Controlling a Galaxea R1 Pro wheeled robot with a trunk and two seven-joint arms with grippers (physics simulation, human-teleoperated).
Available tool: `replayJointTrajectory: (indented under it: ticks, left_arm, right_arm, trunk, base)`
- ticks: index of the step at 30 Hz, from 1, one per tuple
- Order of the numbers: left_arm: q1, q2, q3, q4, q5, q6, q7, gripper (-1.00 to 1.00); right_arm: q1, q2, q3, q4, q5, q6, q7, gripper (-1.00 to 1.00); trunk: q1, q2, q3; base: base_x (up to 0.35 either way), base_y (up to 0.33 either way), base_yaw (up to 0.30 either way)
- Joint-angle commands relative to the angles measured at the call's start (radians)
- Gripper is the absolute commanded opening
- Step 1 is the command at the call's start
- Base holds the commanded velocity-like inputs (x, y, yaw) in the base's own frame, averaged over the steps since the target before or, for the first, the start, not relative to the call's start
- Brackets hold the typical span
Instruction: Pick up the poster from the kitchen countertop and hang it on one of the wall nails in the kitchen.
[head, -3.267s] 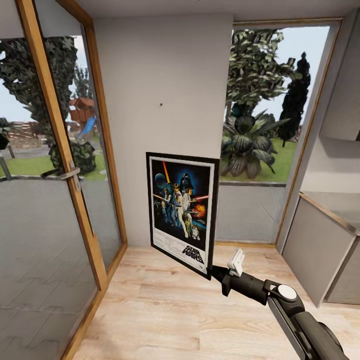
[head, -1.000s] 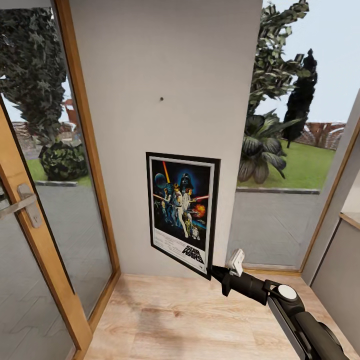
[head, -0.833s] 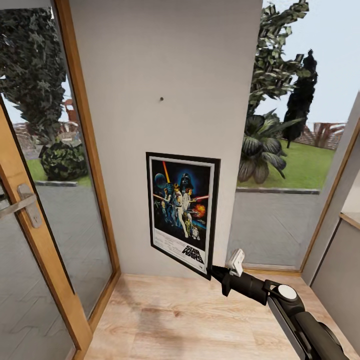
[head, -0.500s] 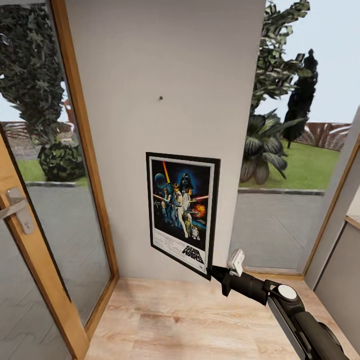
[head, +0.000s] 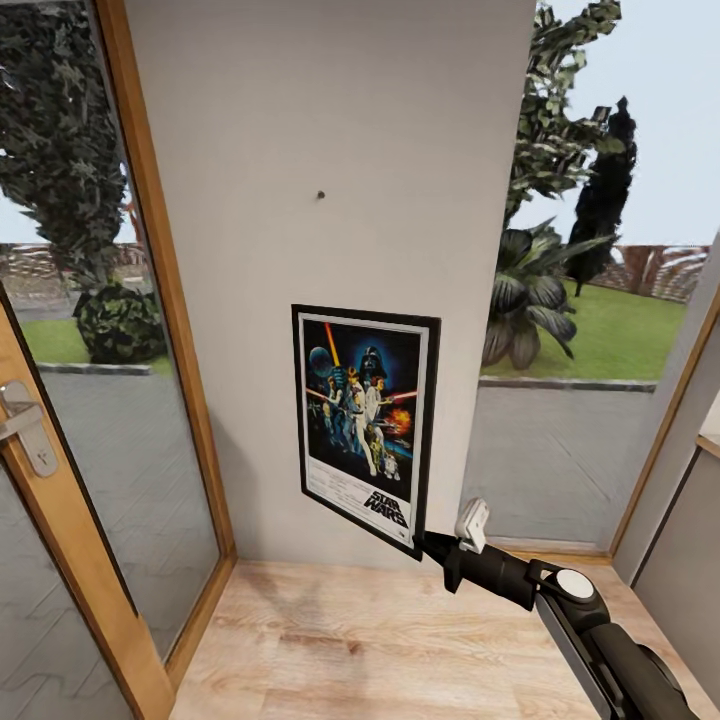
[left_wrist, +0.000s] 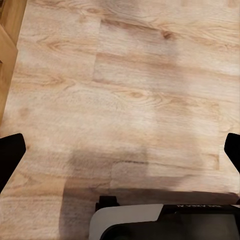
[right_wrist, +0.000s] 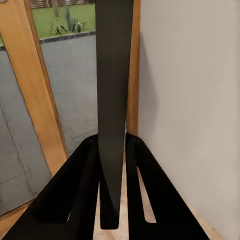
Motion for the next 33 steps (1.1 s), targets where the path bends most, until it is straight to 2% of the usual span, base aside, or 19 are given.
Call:
replayJointTrajectory:
  ticks: [1, 12, 15, 17, 18, 23, 27, 31, 32, 33]
  left_arm:
    - [0.001, 0.0, 0.003, -0.001, 0.007, 0.001, -0.007, 1.0]
    - [0.001, 0.0, 0.0, -0.001, 0.007, 0.001, -0.006, 1.0]
    - [0.001, 0.0, -0.001, -0.001, 0.006, 0.001, -0.007, 1.0]
    - [0.001, 0.0, -0.001, -0.001, 0.006, 0.001, -0.008, 1.0]
    - [0.001, 0.0, -0.002, -0.001, 0.006, 0.001, -0.008, 1.0]
    - [0.001, 0.0, -0.002, 0.0, 0.005, 0.001, -0.008, 1.0]
    - [0.001, 0.0, -0.003, 0.001, 0.005, 0.001, -0.008, 1.0]
    - [0.001, 0.0, -0.003, 0.001, 0.005, 0.001, -0.009, 1.0]
    - [0.001, 0.0, -0.003, 0.001, 0.005, 0.001, -0.009, 1.0]
    - [0.001, 0.0, -0.003, 0.001, 0.005, 0.001, -0.009, 1.0]
  right_arm:
    - [0.0, -0.002, 0.001, 0.0, -0.015, 0.015, 0.004, -1.0]
    - [-0.001, -0.002, -0.003, -0.023, -0.019, 0.024, 0.016, -1.0]
    - [-0.009, 0.001, -0.005, -0.084, -0.018, 0.124, 0.039, -1.0]
    - [-0.013, 0.001, -0.005, -0.102, -0.018, 0.166, 0.049, -1.0]
    - [-0.023, 0.001, -0.005, -0.117, -0.018, 0.196, 0.063, -1.0]
    - [-0.071, 0.001, -0.006, -0.139, -0.018, 0.255, 0.099, -1.0]
    - [-0.14, 0.0, -0.007, -0.161, -0.018, 0.349, 0.129, -1.0]
    - [-0.19, -0.001, -0.007, -0.169, -0.018, 0.392, 0.152, -1.0]
    - [-0.23, 0.0, -0.007, -0.172, -0.018, 0.421, 0.167, -1.0]
    - [-0.244, 0.0, -0.007, -0.172, -0.018, 0.432, 0.172, -1.0]
  trunk:
    - [0.0, -0.001, 0.0]
    - [0.0, -0.001, 0.0]
    - [0.0, -0.001, 0.0]
    - [0.0, -0.001, 0.0]
    - [0.0, -0.001, 0.0]
    - [0.0, -0.001, 0.0]
    - [0.0, -0.001, 0.0]
    - [0.0, -0.001, 0.0]
    - [0.0, -0.001, 0.0]
    - [0.0, -0.001, 0.0]
  base:
    - [0.001, 0.0, 0.0]
    - [0.0, 0.0, 0.0]
    - [0.0, 0.0, 0.0]
    - [0.0, 0.0, 0.0]
    - [0.0, 0.0, 0.0]
    - [0.0, 0.0, 0.0]
    - [0.0, 0.0, 0.0]
    - [0.0, 0.0, 0.0]
    - [0.0, 0.0, 0.0]
    - [0.0, 0.0, 0.0]
